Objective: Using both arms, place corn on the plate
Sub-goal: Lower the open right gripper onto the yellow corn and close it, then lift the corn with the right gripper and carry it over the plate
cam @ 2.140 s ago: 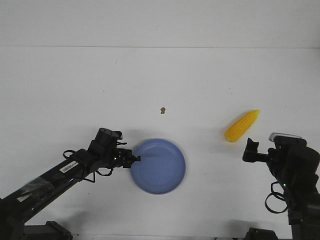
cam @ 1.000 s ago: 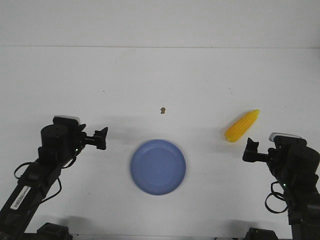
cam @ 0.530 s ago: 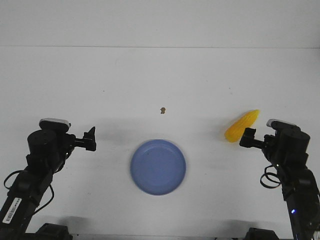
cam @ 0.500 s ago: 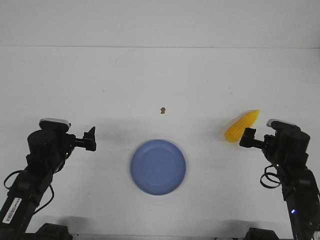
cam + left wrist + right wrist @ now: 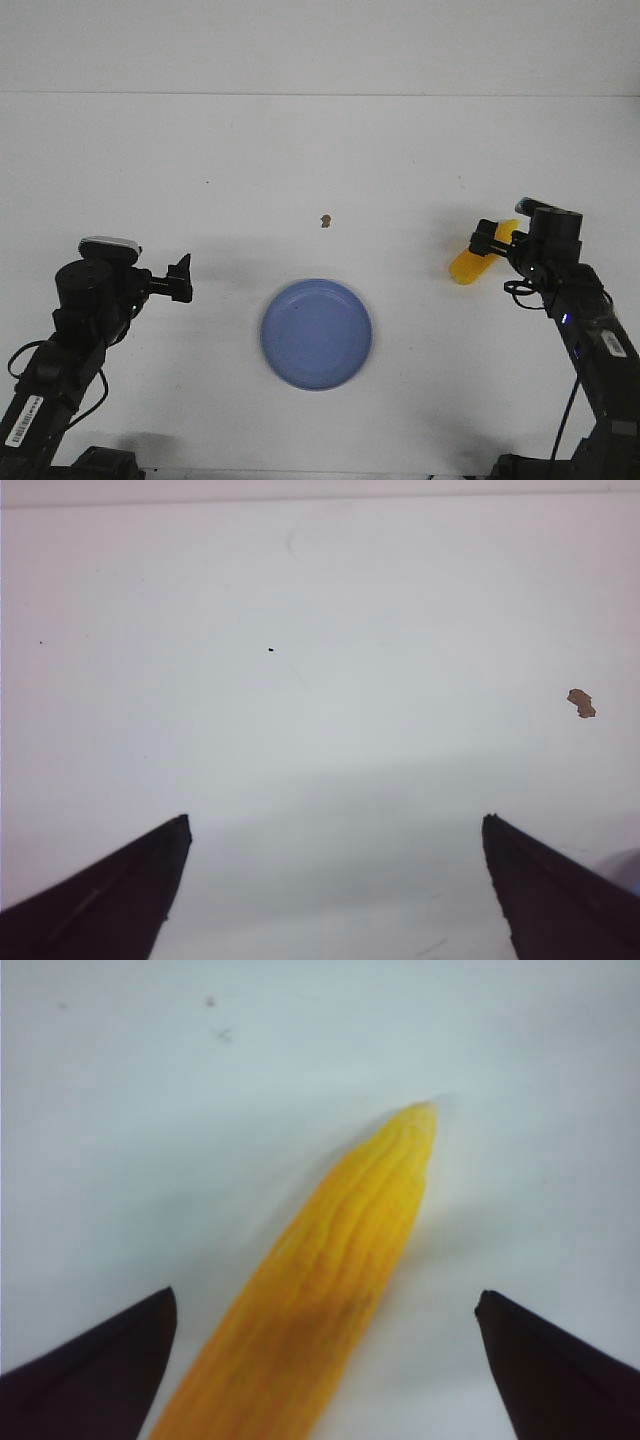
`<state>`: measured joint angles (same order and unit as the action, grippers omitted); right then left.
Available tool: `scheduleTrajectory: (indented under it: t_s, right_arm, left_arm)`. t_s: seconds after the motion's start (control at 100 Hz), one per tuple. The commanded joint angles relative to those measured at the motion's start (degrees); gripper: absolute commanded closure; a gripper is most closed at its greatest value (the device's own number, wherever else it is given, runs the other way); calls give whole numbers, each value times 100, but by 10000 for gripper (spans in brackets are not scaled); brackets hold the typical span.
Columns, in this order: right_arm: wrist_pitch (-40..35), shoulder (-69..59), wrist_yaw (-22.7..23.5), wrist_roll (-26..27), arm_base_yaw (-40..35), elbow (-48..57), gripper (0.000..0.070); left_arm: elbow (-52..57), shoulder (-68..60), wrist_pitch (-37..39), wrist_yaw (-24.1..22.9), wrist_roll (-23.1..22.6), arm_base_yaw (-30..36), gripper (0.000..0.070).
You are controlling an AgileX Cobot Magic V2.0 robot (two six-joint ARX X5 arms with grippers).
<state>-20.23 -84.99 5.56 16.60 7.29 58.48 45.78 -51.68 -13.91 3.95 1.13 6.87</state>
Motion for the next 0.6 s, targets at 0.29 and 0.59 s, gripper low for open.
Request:
scheduleTrajectory:
  t_s: [0.29, 0.59]
  right_arm:
    - [90, -914, 52, 55, -55, 293, 73]
    - [0, -1067, 219, 50, -278, 291, 501]
  left_arm:
    - [28, -42, 33, -11, -44, -4, 104]
    - [28, -42, 39, -11, -46, -4, 104]
